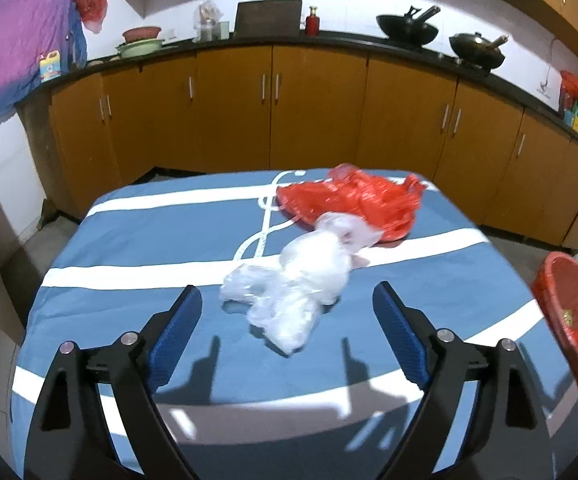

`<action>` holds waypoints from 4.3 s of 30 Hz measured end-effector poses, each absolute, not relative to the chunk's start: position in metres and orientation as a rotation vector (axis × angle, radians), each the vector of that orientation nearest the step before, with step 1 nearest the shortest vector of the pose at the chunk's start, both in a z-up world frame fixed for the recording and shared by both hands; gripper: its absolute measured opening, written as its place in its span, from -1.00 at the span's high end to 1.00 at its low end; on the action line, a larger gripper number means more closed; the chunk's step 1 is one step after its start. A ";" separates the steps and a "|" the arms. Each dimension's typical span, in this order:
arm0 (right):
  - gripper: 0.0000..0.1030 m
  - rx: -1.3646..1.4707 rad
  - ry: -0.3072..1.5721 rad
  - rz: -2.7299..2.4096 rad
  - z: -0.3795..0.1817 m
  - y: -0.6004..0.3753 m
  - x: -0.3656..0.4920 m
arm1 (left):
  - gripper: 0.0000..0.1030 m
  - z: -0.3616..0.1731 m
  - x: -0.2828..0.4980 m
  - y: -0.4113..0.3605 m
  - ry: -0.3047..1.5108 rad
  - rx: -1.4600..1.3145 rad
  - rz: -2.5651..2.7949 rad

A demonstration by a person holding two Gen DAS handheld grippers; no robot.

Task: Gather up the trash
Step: 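Move both tools back toward the red and white bags on the table, then grasp white plastic bag with left tool while right tool grasps red bag, then carry the white and red bags over the wastebasket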

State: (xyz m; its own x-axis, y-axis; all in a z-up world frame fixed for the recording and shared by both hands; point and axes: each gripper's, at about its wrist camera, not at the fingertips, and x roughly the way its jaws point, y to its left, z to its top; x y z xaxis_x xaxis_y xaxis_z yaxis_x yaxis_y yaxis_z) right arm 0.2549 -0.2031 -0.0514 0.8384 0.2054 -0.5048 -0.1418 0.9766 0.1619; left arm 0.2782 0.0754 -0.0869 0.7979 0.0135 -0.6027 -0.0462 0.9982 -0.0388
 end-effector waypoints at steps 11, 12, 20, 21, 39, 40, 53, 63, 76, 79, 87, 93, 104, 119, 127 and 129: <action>-0.27 0.109 0.587 0.213 -0.060 -0.175 0.274 | -0.72 -0.112 0.320 0.085 0.769 -0.047 -0.033; -0.27 0.109 0.589 0.214 -0.060 -0.174 0.275 | -0.72 -0.113 0.323 0.085 0.775 -0.049 -0.041; -0.28 0.097 0.608 0.221 -0.064 -0.165 0.282 | -0.09 -0.121 0.335 0.080 0.832 -0.044 -0.109; -0.27 0.096 0.609 0.222 -0.065 -0.164 0.282 | -0.03 -0.121 0.336 0.080 0.838 -0.048 -0.117; -0.28 0.054 0.606 0.265 -0.066 -0.139 0.293 | 0.60 -0.108 0.301 0.148 0.761 -0.135 0.043; -0.28 0.053 0.607 0.271 -0.067 -0.135 0.297 | 0.60 -0.107 0.298 0.156 0.755 -0.148 0.062; -0.86 -0.020 0.601 0.293 -0.076 -0.077 0.380 | 0.60 -0.096 0.290 0.199 0.674 -0.225 0.146; -0.91 -0.133 0.660 0.282 -0.098 -0.048 0.436 | 0.60 -0.105 0.306 0.217 0.674 -0.283 0.183; 0.41 -0.095 0.728 0.373 -0.105 -0.055 0.440 | 0.60 -0.105 0.320 0.221 0.673 -0.274 0.222; 0.59 -0.103 0.725 0.378 -0.104 -0.057 0.431 | 0.60 -0.104 0.318 0.219 0.673 -0.274 0.219; 0.66 -0.088 0.705 0.393 -0.095 -0.076 0.393 | 0.60 -0.097 0.315 0.210 0.667 -0.272 0.201; 0.66 -0.065 0.689 0.393 -0.083 -0.097 0.360 | 0.60 -0.086 0.309 0.195 0.656 -0.266 0.174; 0.66 -0.004 0.582 0.354 -0.035 -0.144 0.294 | 0.60 -0.052 0.286 0.146 0.619 -0.227 0.096; 0.66 0.061 0.438 0.228 0.028 -0.224 0.203 | 0.60 -0.003 0.250 0.053 0.548 -0.179 -0.077; 0.66 0.093 0.403 0.122 0.044 -0.272 0.166 | 0.60 0.010 0.236 0.000 0.542 -0.129 -0.155; 0.66 0.099 0.399 0.099 0.045 -0.283 0.159 | 0.60 0.011 0.233 -0.013 0.543 -0.115 -0.172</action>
State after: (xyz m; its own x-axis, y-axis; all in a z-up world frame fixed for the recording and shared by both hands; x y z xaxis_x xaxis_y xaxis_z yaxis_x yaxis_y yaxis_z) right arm 0.1590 -0.2830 0.0454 0.9165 0.1159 -0.3828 -0.0771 0.9903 0.1153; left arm 0.2333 -0.0134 0.0107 0.8423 -0.1927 -0.5034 0.1322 0.9792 -0.1537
